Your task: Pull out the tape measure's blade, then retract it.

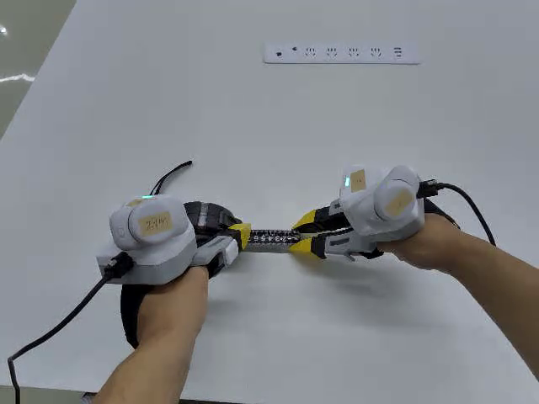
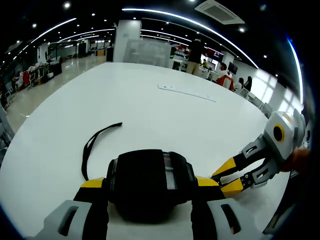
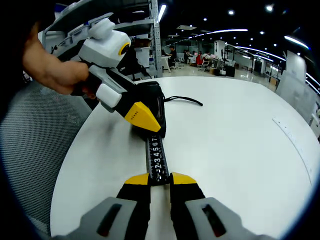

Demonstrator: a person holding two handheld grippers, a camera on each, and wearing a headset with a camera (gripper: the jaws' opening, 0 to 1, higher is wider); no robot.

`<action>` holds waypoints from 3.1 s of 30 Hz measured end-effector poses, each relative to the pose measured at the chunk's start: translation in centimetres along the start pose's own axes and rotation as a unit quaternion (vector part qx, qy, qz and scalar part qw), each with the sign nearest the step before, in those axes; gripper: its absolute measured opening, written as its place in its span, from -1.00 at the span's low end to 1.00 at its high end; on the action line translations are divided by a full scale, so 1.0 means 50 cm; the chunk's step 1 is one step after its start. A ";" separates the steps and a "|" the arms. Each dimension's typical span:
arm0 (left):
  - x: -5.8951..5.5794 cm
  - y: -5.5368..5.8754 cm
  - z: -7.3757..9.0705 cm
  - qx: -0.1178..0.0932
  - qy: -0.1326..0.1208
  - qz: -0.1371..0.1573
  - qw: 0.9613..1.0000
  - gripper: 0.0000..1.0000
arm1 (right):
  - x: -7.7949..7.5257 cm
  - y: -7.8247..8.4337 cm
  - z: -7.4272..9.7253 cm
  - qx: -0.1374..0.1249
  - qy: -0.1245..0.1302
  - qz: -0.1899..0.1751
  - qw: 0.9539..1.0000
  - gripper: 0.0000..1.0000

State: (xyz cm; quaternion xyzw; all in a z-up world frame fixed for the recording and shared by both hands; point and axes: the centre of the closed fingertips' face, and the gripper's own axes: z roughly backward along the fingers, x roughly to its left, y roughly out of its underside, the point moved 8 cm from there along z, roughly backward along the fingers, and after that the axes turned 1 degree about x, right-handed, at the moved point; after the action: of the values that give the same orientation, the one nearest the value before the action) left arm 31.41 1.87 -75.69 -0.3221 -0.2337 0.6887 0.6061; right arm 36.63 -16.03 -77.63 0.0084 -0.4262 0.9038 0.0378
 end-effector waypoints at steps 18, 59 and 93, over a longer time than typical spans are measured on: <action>0.000 -0.001 -0.006 0.000 0.001 0.002 1.000 0.28 | 0.000 -0.031 -0.049 -0.010 -0.003 0.005 1.000 -0.75; 0.003 -0.003 -0.005 0.007 0.009 0.011 1.000 0.33 | 0.010 -0.070 -0.099 -0.014 -0.004 0.034 0.999 -0.70; 0.011 0.003 0.026 -0.001 0.036 -0.047 0.998 0.36 | 0.023 -0.038 -0.020 -0.014 0.032 0.016 0.999 -0.36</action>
State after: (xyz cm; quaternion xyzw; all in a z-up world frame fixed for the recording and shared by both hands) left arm 30.34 2.45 -75.02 -0.3357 -0.2273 0.6470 0.6458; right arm 35.63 -13.96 -76.74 -0.0276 -0.4373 0.8981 0.0373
